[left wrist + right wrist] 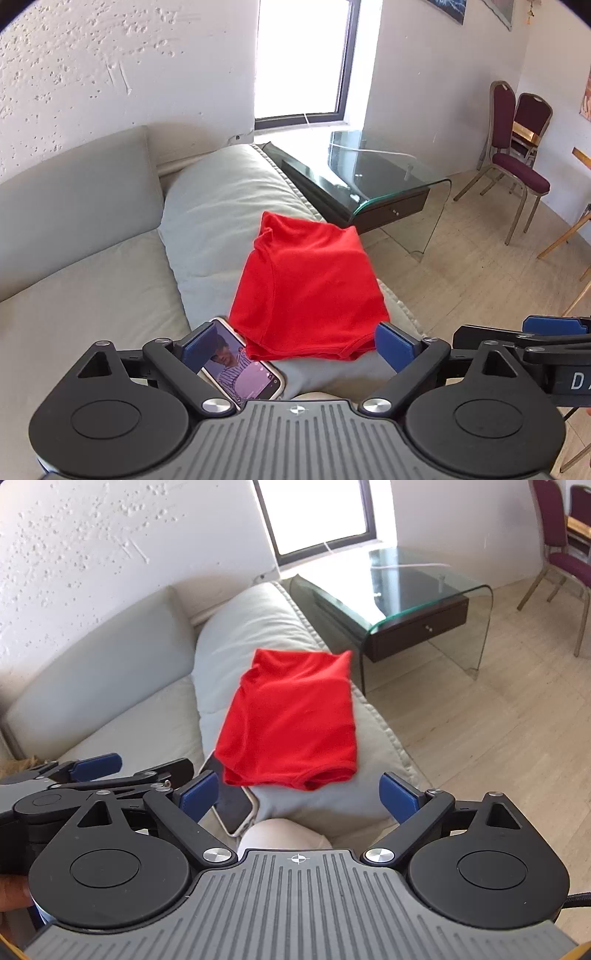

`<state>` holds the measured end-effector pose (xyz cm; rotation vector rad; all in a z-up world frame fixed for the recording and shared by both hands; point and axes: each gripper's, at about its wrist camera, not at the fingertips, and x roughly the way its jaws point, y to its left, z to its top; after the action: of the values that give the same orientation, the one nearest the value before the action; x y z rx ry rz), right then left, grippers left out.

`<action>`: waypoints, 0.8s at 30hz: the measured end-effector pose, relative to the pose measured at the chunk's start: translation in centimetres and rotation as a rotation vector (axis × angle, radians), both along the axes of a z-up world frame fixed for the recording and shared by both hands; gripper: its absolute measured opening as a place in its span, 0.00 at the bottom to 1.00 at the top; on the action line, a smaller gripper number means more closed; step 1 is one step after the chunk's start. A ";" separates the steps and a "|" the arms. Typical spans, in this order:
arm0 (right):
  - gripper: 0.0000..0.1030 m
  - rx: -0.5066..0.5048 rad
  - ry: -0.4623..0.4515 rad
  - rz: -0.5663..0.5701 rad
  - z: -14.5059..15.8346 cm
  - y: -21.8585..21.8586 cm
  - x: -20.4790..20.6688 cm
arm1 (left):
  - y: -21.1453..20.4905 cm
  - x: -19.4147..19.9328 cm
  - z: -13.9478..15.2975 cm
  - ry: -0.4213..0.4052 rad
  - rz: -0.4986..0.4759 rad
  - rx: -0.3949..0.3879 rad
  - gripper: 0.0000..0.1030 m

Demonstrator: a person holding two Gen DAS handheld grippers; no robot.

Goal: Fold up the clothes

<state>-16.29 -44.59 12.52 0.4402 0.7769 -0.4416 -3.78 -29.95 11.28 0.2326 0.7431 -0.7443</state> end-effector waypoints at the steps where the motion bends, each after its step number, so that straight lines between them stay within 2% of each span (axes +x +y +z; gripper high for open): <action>1: 0.92 -0.015 -0.004 -0.005 0.6 0.1 -0.4 | 0.1 -0.4 0.5 -0.009 -0.002 -0.014 0.93; 6: 0.94 -0.108 -0.036 -0.026 2.9 0.8 -2.5 | -0.1 -2.0 1.6 -0.051 -0.012 -0.037 0.96; 9: 0.94 -0.135 -0.040 -0.034 3.2 0.9 -3.3 | -0.3 -2.8 1.4 -0.060 -0.011 -0.030 0.96; 15: 0.94 -0.090 -0.039 -0.035 2.3 0.5 -4.4 | -0.8 -3.3 0.7 -0.040 -0.011 -0.013 0.96; 24: 0.94 -0.081 -0.032 -0.041 1.5 0.7 -4.9 | -1.0 -3.2 0.0 -0.026 -0.016 0.002 0.96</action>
<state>-21.16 -43.92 14.05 0.3875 0.7173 -0.5010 -7.00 -30.92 11.33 0.2497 0.7178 -0.7546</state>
